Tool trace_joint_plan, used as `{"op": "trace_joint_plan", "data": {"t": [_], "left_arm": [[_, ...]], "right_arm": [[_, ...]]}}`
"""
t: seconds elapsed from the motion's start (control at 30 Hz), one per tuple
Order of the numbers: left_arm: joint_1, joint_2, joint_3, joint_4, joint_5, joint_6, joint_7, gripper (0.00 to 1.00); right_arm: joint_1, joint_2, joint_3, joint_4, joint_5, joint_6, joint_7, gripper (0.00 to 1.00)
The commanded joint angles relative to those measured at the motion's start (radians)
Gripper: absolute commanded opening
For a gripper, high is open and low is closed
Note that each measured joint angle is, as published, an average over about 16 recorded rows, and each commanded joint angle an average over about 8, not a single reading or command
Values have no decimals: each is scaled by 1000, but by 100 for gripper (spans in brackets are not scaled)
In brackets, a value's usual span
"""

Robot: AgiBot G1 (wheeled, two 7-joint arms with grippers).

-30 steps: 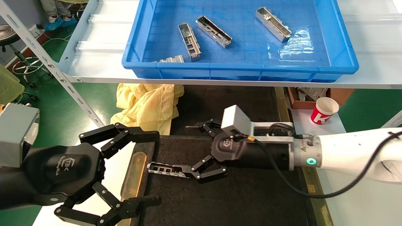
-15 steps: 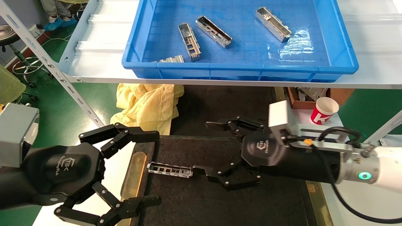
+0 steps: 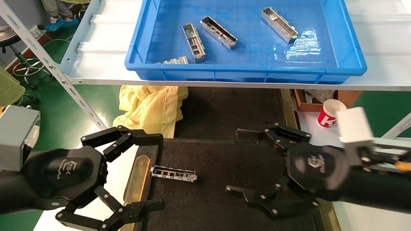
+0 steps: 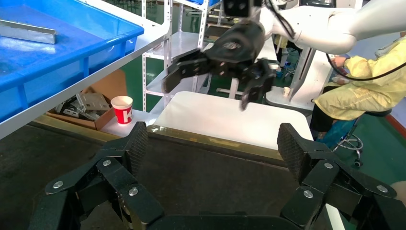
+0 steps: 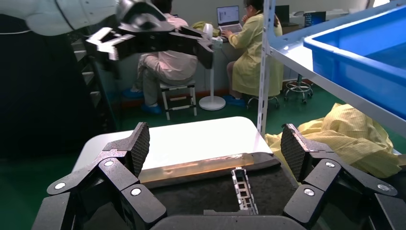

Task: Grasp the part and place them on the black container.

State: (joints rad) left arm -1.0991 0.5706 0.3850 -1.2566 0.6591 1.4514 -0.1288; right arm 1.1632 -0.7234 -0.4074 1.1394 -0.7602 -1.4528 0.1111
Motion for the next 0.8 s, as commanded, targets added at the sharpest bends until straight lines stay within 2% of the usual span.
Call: {"op": "trace_joint_plan", "data": {"t": [0.03, 0.37, 0.8], "left_arm": [[0, 0, 0, 0, 0, 0, 0, 100], [0, 0, 0, 0, 0, 0, 0, 100], [0, 0, 0, 0, 0, 0, 0, 100]], "right_arm": [[-19, 24, 27, 31, 6, -9, 16, 100], [-97, 123, 140, 159, 32, -47, 80, 100], [-97, 122, 140, 157, 36, -47, 79, 100]]}}
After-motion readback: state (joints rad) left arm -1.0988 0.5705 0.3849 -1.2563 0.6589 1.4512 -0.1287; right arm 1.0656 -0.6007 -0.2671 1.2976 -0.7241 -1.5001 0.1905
